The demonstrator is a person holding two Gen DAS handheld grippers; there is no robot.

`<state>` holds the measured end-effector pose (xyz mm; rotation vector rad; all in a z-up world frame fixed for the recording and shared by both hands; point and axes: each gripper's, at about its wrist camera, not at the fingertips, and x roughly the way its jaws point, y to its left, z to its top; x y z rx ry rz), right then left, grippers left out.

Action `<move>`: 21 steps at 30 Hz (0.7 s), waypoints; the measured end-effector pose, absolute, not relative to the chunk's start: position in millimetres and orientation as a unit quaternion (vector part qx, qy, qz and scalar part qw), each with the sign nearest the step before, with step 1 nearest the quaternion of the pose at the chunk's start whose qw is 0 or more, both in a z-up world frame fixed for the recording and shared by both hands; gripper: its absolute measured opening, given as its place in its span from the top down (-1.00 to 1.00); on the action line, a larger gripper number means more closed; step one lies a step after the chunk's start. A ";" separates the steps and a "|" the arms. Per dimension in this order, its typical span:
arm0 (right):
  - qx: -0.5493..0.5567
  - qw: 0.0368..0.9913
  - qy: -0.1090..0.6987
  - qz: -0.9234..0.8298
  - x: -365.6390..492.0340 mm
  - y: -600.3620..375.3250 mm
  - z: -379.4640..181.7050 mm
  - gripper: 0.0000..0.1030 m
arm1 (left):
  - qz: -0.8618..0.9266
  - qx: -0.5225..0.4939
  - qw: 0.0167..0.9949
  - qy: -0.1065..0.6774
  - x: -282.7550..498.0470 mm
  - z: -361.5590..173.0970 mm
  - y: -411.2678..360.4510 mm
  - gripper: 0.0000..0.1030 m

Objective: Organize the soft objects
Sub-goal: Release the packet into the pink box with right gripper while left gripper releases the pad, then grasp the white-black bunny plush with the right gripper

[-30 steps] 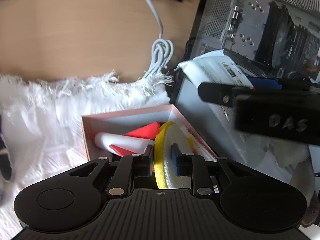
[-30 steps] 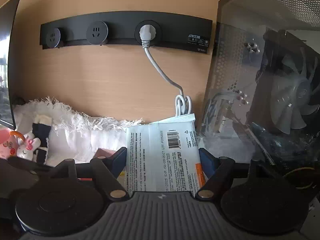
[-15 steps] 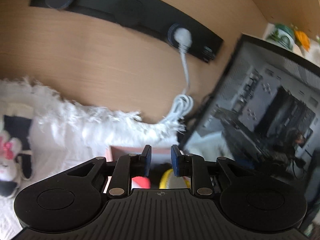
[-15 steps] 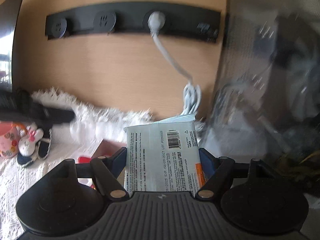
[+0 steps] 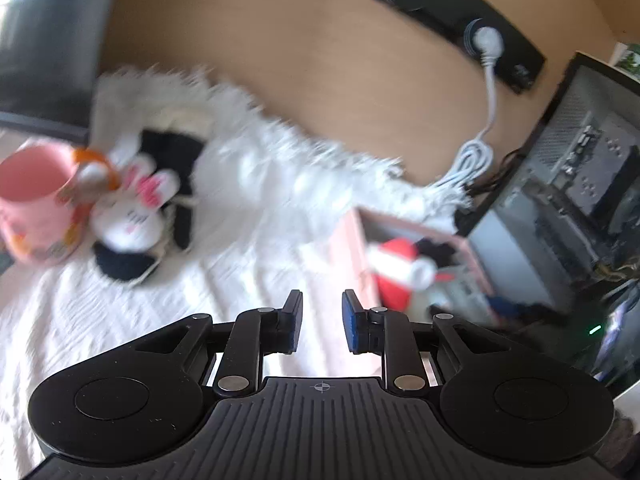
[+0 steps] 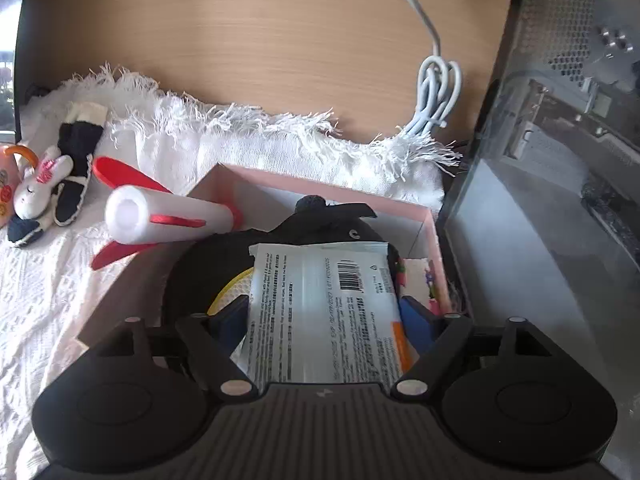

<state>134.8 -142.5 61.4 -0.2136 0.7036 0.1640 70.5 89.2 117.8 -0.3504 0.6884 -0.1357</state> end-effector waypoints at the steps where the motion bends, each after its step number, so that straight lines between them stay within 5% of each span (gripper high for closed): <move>1: -0.103 0.932 0.339 0.081 129.6 -143.4 64.8 -0.62 | -0.061 -0.174 0.922 0.340 66.6 113.3 95.0 0.54; 12: -0.114 0.954 0.234 0.147 80.2 -116.8 143.4 -0.71 | -0.011 -0.129 0.922 0.366 27.9 75.8 140.2 0.54; 21: -0.074 0.914 0.303 0.257 118.3 3.2 117.9 -0.72 | 0.060 -0.159 0.911 0.376 2.5 67.9 198.6 0.54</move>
